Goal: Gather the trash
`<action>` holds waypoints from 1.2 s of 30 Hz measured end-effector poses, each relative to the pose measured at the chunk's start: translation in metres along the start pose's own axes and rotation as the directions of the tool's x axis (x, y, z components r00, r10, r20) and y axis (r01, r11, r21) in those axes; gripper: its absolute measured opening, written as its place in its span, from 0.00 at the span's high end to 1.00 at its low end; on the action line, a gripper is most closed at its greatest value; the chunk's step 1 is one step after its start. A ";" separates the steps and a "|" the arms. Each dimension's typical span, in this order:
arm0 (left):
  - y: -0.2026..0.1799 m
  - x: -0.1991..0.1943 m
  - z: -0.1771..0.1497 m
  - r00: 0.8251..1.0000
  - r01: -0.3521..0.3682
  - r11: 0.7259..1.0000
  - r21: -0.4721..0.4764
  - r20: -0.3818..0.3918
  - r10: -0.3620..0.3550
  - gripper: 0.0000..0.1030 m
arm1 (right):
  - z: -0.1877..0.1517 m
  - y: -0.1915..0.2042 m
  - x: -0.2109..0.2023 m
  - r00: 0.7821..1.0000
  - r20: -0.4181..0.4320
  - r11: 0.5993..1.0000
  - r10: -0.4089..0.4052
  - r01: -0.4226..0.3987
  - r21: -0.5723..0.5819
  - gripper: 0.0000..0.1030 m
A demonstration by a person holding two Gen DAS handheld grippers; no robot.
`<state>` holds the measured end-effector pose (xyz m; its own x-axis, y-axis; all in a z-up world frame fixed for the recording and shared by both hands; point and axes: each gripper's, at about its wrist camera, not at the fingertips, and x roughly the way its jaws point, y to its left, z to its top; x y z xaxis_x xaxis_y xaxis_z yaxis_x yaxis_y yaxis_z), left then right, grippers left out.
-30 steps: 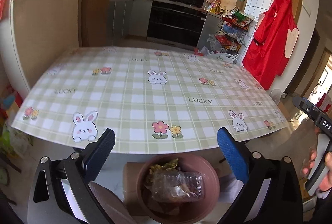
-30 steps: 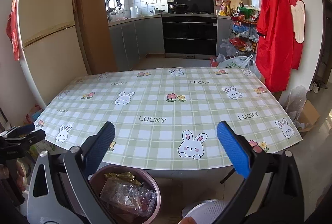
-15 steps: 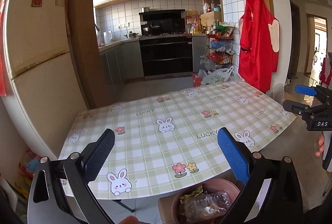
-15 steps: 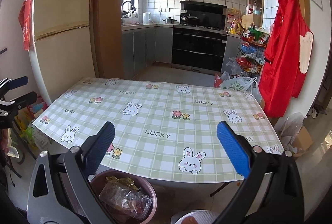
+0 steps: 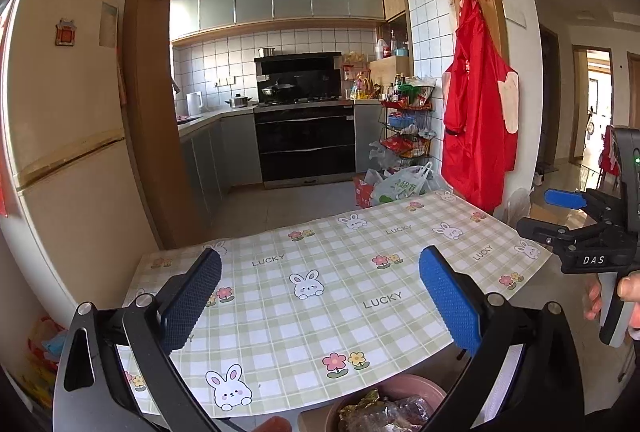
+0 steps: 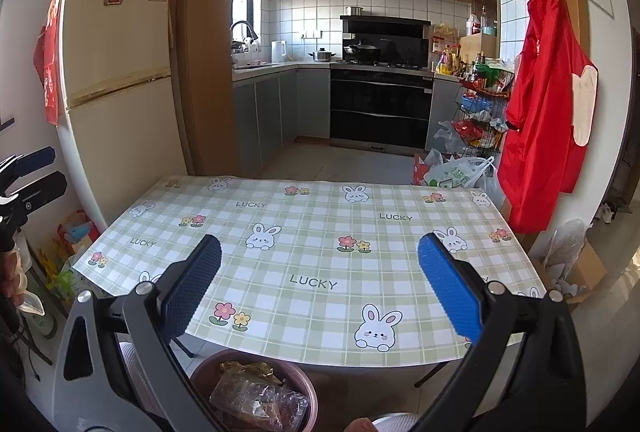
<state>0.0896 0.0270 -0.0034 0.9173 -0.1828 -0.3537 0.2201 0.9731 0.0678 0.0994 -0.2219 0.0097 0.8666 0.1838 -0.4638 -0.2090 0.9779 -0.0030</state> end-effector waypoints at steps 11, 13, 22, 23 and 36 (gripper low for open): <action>-0.011 0.002 -0.001 1.000 0.010 1.000 0.029 -0.005 -0.010 0.06 | 0.000 -0.001 -0.002 1.000 0.004 1.000 -0.005 0.005 0.003 0.06; -0.012 0.002 -0.001 1.000 0.010 0.999 0.032 -0.005 -0.010 0.06 | 0.000 -0.002 -0.002 1.000 0.004 1.000 -0.006 0.005 0.005 0.06; -0.014 0.003 0.000 1.000 0.015 0.999 0.029 -0.004 -0.015 0.06 | 0.000 -0.005 -0.002 1.000 0.001 1.000 -0.009 0.009 0.007 0.06; -0.014 0.002 0.000 1.000 0.016 0.999 0.029 -0.004 -0.016 0.06 | 0.000 -0.005 -0.002 1.000 0.000 1.000 -0.009 0.009 0.006 0.06; -0.014 0.003 0.000 1.000 0.011 1.000 0.029 -0.004 -0.011 0.06 | -0.002 -0.009 -0.002 1.000 -0.003 1.000 -0.017 0.018 0.006 0.06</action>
<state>0.0895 0.0124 -0.0056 0.9135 -0.1927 -0.3584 0.2396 0.9666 0.0909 0.0987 -0.2311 0.0094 0.8688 0.1664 -0.4663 -0.1911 0.9816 -0.0058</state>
